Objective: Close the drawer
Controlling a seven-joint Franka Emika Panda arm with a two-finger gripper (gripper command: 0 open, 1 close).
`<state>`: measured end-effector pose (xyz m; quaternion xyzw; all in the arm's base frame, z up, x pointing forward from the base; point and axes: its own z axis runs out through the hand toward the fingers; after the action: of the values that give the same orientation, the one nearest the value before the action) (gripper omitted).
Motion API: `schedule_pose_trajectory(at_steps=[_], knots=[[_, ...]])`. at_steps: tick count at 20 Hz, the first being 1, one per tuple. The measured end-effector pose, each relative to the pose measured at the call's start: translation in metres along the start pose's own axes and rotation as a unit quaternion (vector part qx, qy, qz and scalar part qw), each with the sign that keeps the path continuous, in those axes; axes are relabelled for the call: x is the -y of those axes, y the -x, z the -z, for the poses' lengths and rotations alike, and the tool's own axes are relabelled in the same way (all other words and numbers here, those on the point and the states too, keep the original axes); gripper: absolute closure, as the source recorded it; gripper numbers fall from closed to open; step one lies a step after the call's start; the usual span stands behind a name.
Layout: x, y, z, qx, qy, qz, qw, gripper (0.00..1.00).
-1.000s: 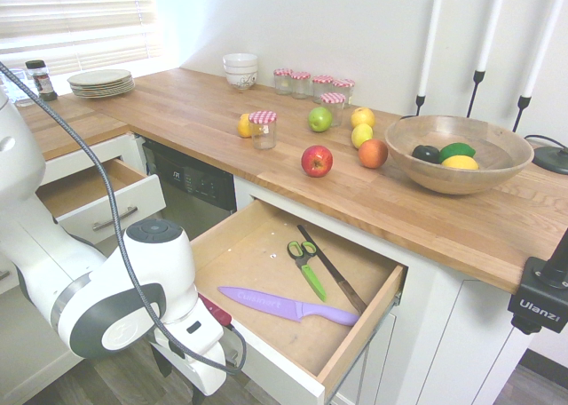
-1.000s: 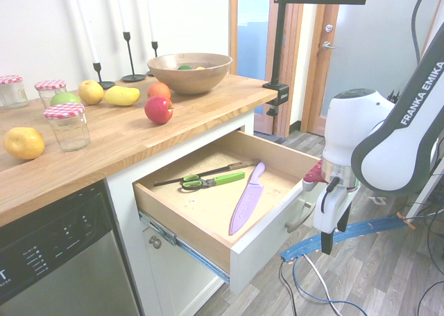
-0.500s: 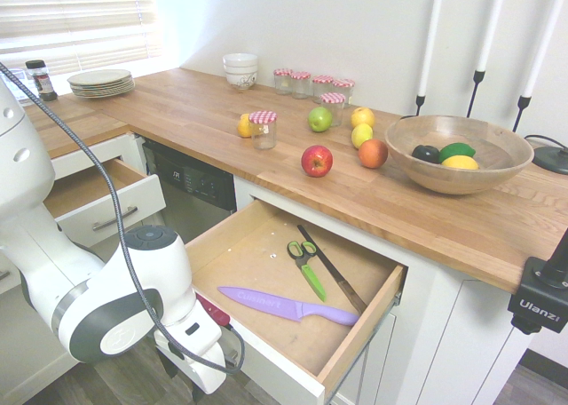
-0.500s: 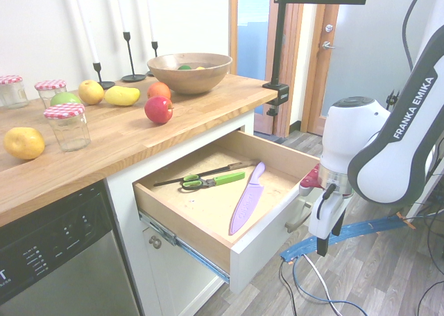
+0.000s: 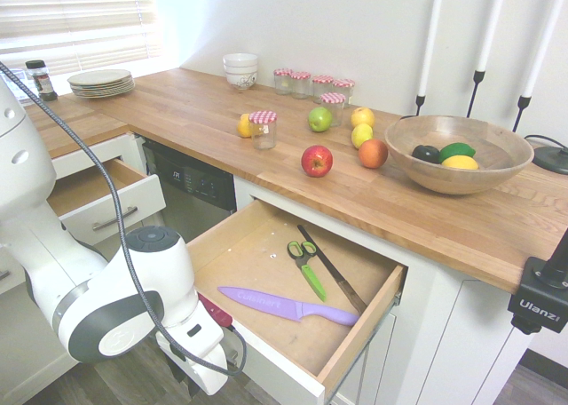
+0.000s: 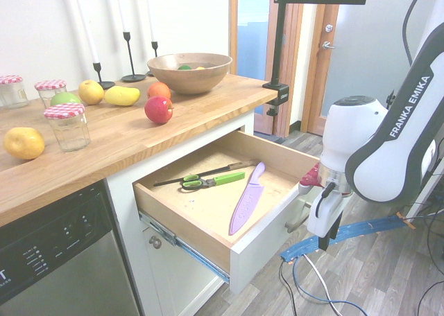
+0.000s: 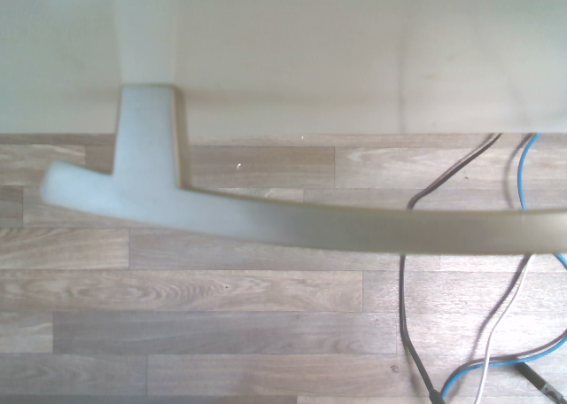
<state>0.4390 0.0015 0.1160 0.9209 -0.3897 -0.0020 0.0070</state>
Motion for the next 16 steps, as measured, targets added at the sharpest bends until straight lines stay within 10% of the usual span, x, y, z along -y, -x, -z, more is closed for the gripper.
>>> schedule_pose_trajectory(at_steps=[16], knots=[[0.022, -0.036, 0.000, -0.080, -0.080, -0.027, 0.993, 1.00]])
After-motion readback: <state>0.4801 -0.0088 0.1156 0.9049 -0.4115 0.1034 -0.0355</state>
